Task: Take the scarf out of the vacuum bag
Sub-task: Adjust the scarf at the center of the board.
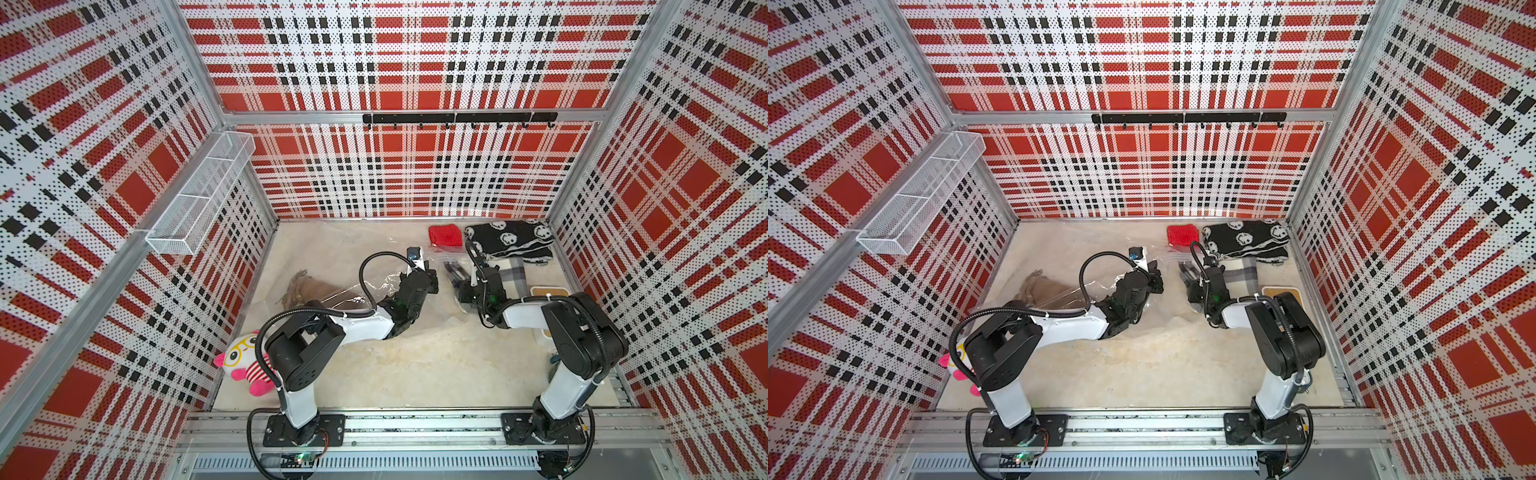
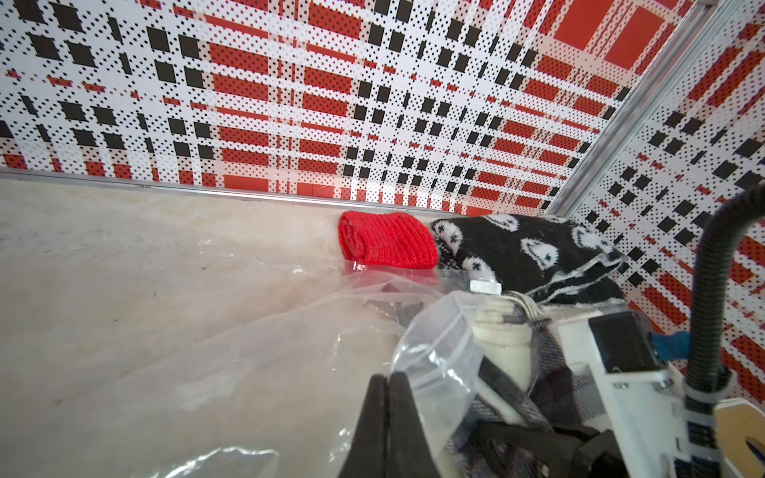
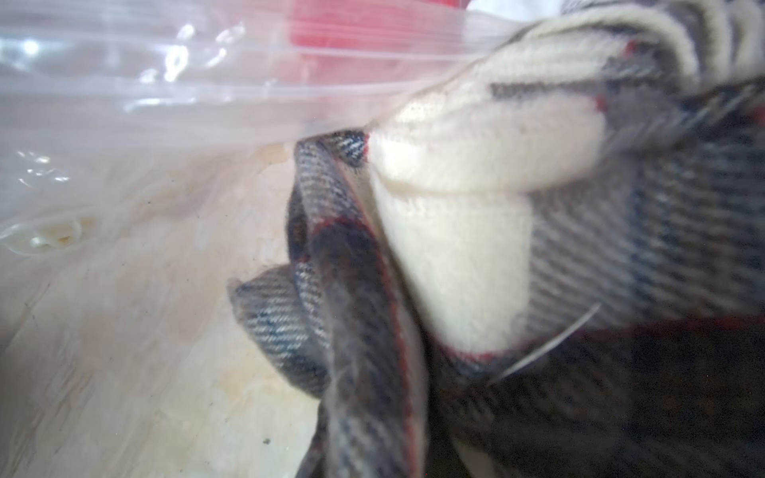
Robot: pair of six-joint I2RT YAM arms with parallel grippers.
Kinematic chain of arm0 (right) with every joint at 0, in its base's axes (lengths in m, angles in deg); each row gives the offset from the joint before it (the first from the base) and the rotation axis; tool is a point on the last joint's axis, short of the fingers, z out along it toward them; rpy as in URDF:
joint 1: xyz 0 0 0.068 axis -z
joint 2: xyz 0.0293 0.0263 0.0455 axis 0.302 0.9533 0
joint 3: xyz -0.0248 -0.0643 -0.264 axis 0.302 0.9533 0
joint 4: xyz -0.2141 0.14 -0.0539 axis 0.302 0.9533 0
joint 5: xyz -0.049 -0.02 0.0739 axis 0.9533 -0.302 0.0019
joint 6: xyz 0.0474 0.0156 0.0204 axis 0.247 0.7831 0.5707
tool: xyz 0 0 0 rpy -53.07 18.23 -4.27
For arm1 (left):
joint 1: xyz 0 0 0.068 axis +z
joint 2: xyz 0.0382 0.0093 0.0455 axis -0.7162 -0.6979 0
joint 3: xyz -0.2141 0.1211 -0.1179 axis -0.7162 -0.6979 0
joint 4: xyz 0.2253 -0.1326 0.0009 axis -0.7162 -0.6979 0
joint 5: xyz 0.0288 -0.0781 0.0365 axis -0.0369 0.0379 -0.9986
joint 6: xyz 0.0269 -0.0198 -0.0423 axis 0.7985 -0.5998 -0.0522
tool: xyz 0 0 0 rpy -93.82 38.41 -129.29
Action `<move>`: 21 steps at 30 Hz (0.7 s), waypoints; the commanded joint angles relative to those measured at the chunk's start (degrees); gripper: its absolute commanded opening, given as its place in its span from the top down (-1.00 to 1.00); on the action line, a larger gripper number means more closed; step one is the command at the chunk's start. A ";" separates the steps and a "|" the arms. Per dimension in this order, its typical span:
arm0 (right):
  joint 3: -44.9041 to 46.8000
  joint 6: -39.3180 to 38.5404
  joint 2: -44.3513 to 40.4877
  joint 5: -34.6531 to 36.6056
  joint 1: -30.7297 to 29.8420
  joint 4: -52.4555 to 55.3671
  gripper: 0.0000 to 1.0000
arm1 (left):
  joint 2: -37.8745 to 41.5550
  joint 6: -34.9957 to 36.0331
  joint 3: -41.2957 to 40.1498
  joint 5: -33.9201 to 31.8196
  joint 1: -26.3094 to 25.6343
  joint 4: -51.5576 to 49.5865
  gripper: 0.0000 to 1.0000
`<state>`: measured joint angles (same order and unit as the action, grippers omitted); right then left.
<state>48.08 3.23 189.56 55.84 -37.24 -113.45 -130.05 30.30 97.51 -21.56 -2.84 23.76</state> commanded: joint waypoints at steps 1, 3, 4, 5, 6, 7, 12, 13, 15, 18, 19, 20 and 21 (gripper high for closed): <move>-0.28 2.24 -2.09 0.04 1.72 -3.13 1.00 | 0.89 0.06 2.04 0.31 0.40 0.43 1.00; 0.47 3.03 -2.43 -0.59 2.57 -5.42 1.00 | 1.83 0.25 2.30 0.56 0.50 0.19 1.00; 0.70 3.50 -2.55 -2.01 3.17 -6.63 1.00 | 2.37 0.33 2.30 0.62 0.59 0.23 1.00; 0.59 3.59 -2.47 -3.72 3.67 -7.33 1.00 | 2.88 0.34 2.25 0.53 0.63 0.21 1.00; 0.02 3.64 -2.38 -4.81 4.07 -6.88 1.00 | 3.44 0.34 2.09 0.41 0.75 0.24 1.00; -0.41 3.81 -2.53 -4.95 4.27 -6.33 1.00 | 4.11 0.34 1.84 0.27 0.82 0.24 1.00; 1.62 5.53 -4.50 -7.45 6.43 -9.88 1.00 | 7.37 1.46 0.58 -0.46 0.85 0.65 1.00; 1.77 5.53 -4.87 -7.80 7.09 -9.73 1.00 | 7.92 2.13 0.60 -0.65 0.90 0.70 1.00; 2.20 7.29 -5.15 -8.71 8.17 -10.23 1.00 | 8.96 2.36 0.26 -1.12 0.91 0.70 1.00; 2.70 8.14 -4.83 -10.93 9.48 -11.43 1.00 | 9.74 2.91 0.29 -2.63 1.11 0.70 1.00; 3.20 8.46 -4.75 -11.46 9.78 -12.42 1.00 | 9.75 3.12 0.33 -3.04 1.35 0.65 1.00; 3.64 8.72 -4.75 -12.05 10.05 -13.32 1.00 | 9.86 3.16 0.27 -3.19 1.66 0.61 1.00; 3.96 9.14 -4.68 -12.67 10.48 -13.89 1.00 | 10.07 3.07 0.19 -3.22 2.11 0.61 1.00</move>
<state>51.27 10.77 186.04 43.54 -28.58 -122.34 -122.32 32.20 97.97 -22.06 -2.09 23.08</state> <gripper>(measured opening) 0.148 0.051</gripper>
